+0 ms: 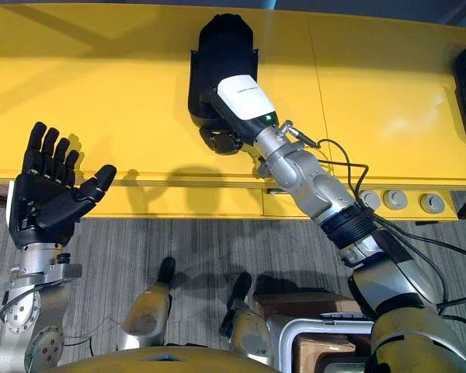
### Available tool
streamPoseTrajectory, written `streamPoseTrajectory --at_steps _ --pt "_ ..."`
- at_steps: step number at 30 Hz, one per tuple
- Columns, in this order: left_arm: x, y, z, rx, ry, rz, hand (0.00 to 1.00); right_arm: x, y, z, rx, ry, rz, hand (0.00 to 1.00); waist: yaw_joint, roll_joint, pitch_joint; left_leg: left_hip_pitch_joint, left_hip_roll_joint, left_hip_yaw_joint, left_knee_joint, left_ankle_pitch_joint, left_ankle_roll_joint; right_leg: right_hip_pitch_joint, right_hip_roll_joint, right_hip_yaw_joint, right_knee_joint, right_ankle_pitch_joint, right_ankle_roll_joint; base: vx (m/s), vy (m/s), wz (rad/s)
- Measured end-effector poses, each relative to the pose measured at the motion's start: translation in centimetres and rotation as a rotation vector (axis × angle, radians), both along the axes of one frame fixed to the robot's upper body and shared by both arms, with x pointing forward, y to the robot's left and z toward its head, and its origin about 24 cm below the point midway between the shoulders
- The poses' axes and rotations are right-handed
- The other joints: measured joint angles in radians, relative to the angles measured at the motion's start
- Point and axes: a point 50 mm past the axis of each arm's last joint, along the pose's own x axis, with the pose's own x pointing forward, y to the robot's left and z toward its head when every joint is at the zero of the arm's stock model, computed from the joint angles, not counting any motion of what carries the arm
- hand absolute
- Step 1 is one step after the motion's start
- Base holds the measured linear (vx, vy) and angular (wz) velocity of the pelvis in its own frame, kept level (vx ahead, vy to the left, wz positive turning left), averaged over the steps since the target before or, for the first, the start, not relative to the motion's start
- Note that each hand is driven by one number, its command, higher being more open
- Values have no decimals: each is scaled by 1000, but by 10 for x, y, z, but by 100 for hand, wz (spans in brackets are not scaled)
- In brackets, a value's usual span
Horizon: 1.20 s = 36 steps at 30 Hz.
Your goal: Walk over and take three plastic housings, then place them on the shelf
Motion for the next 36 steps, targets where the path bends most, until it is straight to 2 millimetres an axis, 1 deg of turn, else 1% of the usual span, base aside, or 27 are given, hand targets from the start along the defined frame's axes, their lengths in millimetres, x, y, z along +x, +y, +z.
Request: streamPoseTrajectory --at_steps 6,11,12,18,22,29,33,36 --pt "-1 4 2 13 -18 1 100 -2 -15 7 -50 -24 -15 0 3 -5 3 -1 -9 1 0 3 4 0 -9 -1 2 2 4 -4 3 1" --pt "-1 7 -4 9 3 5 100 -5 -41 13 -84 -40 -88 0 1 -17 9 0 -13 2 2 2 8 -1 -13 0 4 3 5 0 0 0" --pt "-1 8 -5 5 7 2 100 -6 -48 14 -91 -40 -112 0 2 -18 10 0 -13 2 2 2 8 -1 -13 0 5 3 5 0 0 0" --pt "-5 10 -8 22 33 0 100 -9 -75 16 -96 -36 -200 0 -7 -18 10 5 -13 8 3 1 8 -1 -14 4 6 3 5 0 -3 -3" --pt "-5 8 -9 21 36 -8 100 -10 -83 13 -86 -19 -231 0 -10 -18 9 10 -12 11 4 1 9 0 -14 7 11 3 5 -17 -2 -3" --pt "-5 9 -9 36 42 -16 100 -11 -84 10 -89 -9 -214 0 -16 -15 8 13 -12 16 5 0 10 0 -15 13 14 2 4 -11 0 -2" --pt "-4 11 -13 34 60 -10 100 -11 -86 8 -88 -14 -189 0 -15 -9 5 13 -12 15 6 0 10 0 -15 12 15 2 4 0 0 0" --pt "-4 10 -13 35 58 -11 100 -11 -91 6 -80 -23 -190 0 -15 -3 1 5 -13 8 11 0 10 0 -15 4 14 1 3 0 0 7"
